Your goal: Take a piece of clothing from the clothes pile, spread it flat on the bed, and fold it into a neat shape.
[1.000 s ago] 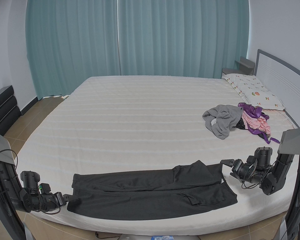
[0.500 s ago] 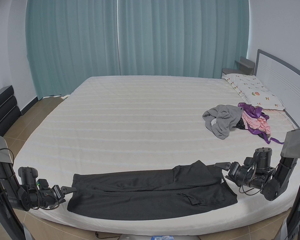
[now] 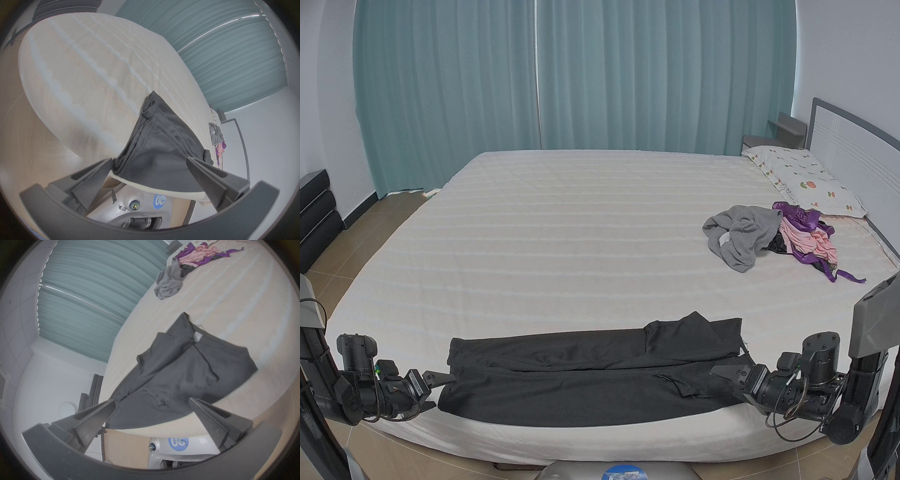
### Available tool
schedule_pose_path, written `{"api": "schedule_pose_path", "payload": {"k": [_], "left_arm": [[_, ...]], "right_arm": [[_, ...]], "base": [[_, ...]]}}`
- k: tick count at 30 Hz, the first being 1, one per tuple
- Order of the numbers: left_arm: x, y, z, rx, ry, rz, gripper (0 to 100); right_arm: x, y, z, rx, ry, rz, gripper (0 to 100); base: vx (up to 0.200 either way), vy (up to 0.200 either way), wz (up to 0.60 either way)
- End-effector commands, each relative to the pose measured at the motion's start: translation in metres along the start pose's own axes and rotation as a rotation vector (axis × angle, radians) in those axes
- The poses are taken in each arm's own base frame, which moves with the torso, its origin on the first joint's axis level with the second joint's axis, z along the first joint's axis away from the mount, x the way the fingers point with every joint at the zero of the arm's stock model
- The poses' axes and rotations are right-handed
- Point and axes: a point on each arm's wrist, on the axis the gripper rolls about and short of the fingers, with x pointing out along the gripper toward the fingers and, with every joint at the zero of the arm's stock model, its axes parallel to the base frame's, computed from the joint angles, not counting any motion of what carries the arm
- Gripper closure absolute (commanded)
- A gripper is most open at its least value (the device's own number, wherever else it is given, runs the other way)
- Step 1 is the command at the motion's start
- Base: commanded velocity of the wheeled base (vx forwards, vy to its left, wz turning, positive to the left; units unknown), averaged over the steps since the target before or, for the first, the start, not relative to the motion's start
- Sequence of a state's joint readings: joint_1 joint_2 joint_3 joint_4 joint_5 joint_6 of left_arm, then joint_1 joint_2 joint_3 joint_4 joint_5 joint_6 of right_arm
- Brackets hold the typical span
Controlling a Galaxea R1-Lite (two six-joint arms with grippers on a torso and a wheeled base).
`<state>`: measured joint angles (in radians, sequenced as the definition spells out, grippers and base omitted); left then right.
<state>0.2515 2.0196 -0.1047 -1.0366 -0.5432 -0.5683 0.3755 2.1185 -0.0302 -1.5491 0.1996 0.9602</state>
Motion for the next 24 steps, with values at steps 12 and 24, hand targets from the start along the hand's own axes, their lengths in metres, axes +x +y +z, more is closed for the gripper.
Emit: {"api": "schedule_pose_path", "payload": {"k": [12, 24], "left_arm": [[0.005, 0.001, 0.001, 0.003, 0.006, 0.004, 0], [0.005, 0.000, 0.000, 0.008, 0.012, 0.003, 0]], "right_arm": [[0.024, 0.003, -0.012, 0.104, -0.016, -0.026, 0], [0.043, 0.003, -0.004, 0.106, -0.063, -0.009, 0]], "base": [[0.000, 0.000, 0.00], [0.000, 0.000, 0.00]]}}
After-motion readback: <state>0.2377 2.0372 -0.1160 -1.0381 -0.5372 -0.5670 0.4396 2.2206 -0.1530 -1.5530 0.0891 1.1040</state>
